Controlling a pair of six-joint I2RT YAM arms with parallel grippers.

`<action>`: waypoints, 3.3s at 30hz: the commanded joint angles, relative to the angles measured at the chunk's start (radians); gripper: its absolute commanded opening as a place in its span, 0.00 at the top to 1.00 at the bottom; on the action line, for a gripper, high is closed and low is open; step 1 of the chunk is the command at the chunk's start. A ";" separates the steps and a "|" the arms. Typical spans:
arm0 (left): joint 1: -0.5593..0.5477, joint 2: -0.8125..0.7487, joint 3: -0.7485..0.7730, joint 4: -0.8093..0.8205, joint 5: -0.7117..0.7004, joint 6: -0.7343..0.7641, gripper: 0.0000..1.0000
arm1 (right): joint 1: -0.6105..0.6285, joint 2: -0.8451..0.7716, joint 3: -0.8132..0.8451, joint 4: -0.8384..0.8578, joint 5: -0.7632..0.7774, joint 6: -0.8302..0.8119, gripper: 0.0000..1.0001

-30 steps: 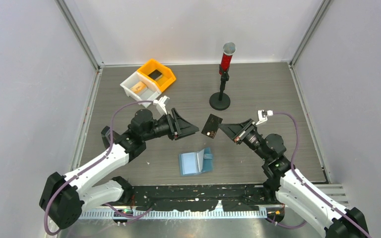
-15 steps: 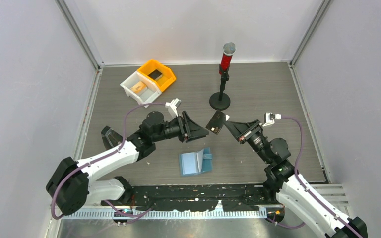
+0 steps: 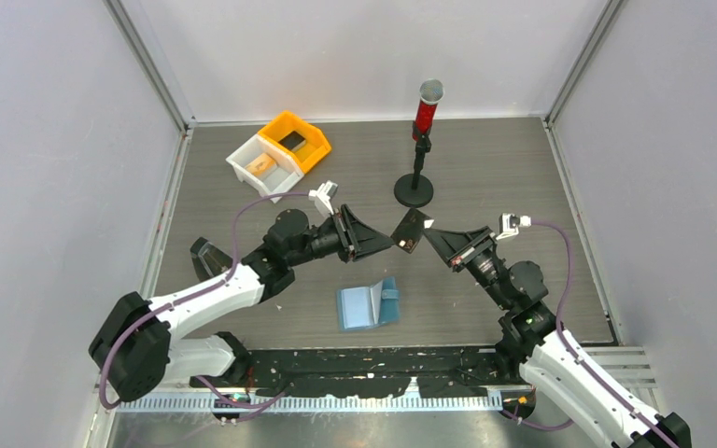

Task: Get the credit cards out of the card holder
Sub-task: Place the credit card in the storage box.

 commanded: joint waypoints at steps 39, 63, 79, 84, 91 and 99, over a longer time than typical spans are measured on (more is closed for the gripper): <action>0.683 0.270 0.890 -1.294 0.117 0.873 1.00 | -0.004 -0.067 0.087 -0.219 -0.147 -0.227 0.05; 0.869 1.122 1.747 -1.390 0.156 0.761 1.00 | -0.006 0.049 0.279 -0.467 -0.082 -0.441 0.05; 0.880 1.277 1.793 -1.148 0.201 0.623 1.00 | -0.006 0.188 0.347 -0.466 -0.056 -0.474 0.05; 0.880 1.298 1.791 -1.111 0.193 0.591 1.00 | -0.006 0.211 0.362 -0.466 -0.049 -0.481 0.05; 0.881 1.322 1.792 -1.066 0.197 0.554 0.99 | -0.006 0.235 0.373 -0.466 -0.040 -0.484 0.05; 0.885 1.338 1.792 -1.046 0.197 0.539 0.97 | -0.005 0.246 0.380 -0.464 -0.026 -0.486 0.05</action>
